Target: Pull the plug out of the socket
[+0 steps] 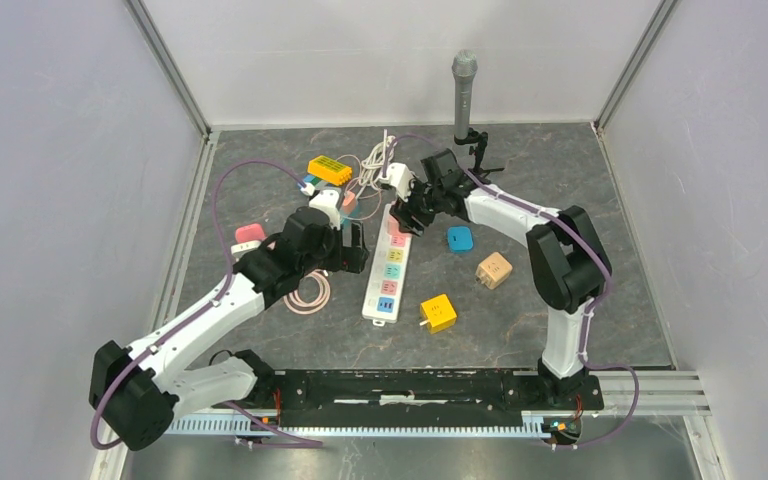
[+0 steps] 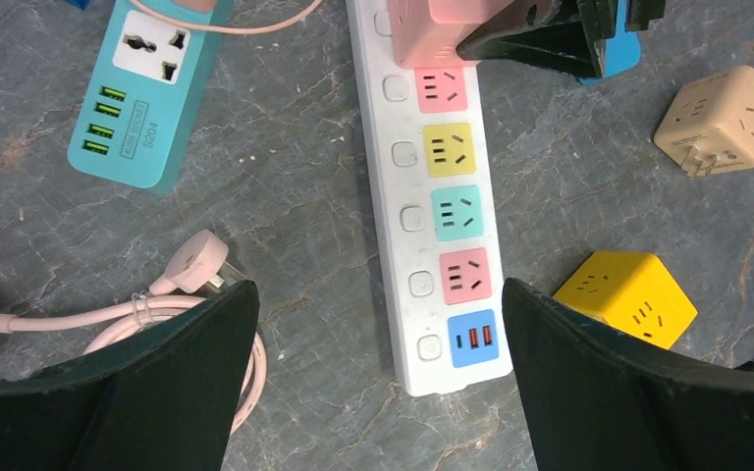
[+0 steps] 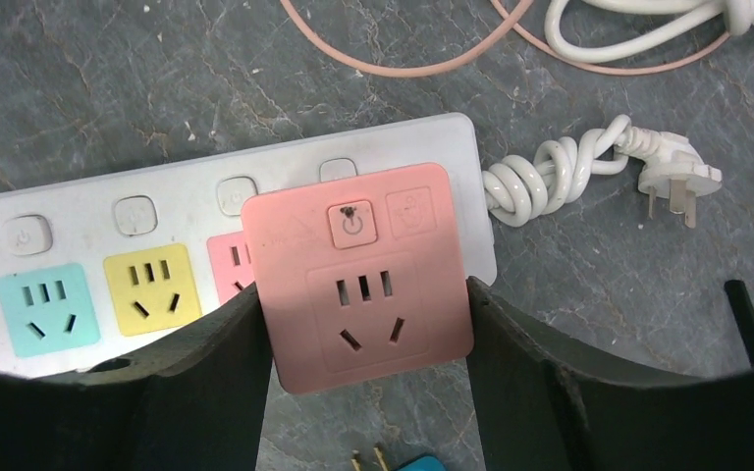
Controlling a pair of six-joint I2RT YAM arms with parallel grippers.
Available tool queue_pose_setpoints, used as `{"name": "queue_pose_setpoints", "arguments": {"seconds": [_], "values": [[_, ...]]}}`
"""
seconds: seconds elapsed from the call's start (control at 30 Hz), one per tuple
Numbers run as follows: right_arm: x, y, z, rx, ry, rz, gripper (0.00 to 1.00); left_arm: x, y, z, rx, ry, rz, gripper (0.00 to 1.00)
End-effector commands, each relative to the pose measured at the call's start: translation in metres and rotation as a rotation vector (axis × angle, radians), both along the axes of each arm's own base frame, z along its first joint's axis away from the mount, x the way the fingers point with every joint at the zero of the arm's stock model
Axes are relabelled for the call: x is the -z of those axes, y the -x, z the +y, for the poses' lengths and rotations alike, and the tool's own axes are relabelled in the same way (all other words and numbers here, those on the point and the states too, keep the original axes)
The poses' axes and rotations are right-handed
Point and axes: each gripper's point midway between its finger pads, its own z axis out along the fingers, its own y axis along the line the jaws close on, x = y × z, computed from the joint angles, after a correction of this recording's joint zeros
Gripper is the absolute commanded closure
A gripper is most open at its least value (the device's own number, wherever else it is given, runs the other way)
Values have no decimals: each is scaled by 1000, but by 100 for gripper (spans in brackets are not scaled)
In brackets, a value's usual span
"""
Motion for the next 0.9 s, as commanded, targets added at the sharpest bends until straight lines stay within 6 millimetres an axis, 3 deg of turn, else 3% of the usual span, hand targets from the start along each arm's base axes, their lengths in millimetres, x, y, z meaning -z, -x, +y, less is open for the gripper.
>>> {"name": "queue_pose_setpoints", "arguments": {"seconds": [0.0, 0.3, 0.53, 0.87], "values": [[-12, 17, 15, 85, -95, 6, 49, 5, -1, -7, -6, 37, 35, 0], [-2, 69, 27, 144, -126, 48, 42, 38, 13, -33, 157, 45, 145, 0], [2, 58, 19, 195, -51, 33, 20, 61, 15, -31, 172, -5, 160, 0], [-6, 63, 37, 63, -100, 27, 21, 80, 22, -33, 157, 53, 117, 1]]}}
